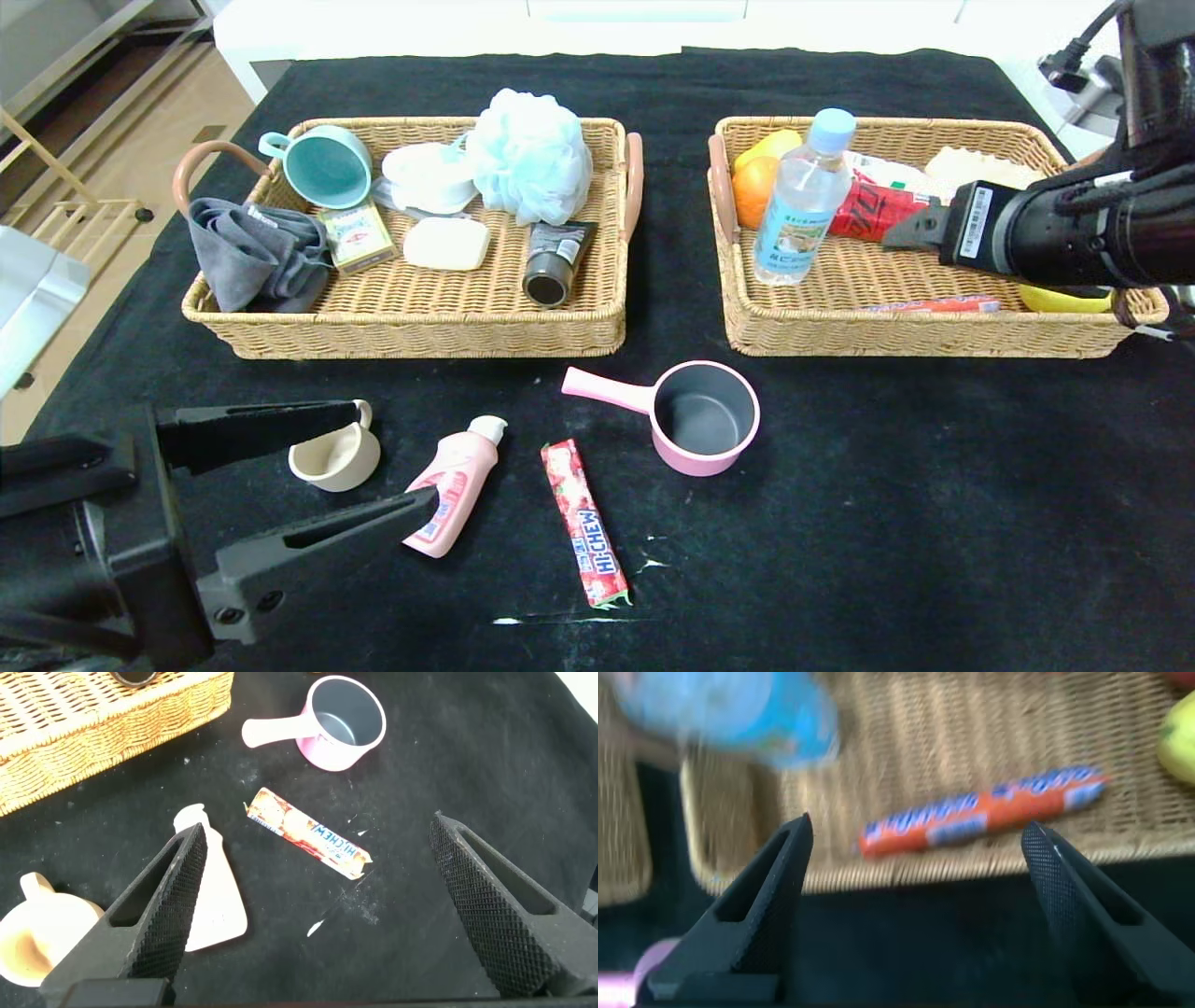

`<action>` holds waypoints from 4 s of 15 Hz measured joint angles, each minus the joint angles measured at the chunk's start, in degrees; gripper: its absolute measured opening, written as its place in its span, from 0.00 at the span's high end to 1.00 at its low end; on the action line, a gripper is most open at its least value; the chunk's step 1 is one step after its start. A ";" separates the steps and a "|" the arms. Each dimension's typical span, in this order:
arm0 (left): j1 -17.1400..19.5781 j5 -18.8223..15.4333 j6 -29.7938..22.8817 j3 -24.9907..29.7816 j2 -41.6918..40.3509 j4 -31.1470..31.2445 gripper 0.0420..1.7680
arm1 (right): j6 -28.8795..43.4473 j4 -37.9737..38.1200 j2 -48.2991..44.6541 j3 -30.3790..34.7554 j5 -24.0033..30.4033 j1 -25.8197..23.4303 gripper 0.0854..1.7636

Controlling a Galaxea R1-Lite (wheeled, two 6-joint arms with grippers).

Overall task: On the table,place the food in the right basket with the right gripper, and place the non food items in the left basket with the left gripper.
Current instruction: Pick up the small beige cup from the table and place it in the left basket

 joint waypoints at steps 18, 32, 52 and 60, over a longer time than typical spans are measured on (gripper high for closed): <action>-0.34 1.04 2.97 -0.44 -1.95 1.13 0.03 | -24.62 -30.74 -23.45 44.91 22.09 16.90 0.04; -0.50 10.96 3.91 -6.53 -0.80 12.78 0.03 | -28.29 -38.52 -29.51 54.39 35.32 3.86 0.04; 17.05 18.07 -5.25 -25.28 13.01 46.65 0.03 | -28.34 -38.55 -27.98 54.05 35.11 1.84 0.04; 23.52 16.49 -3.85 -24.11 17.97 39.00 0.03 | -28.38 -39.27 -27.37 54.00 35.13 1.11 0.03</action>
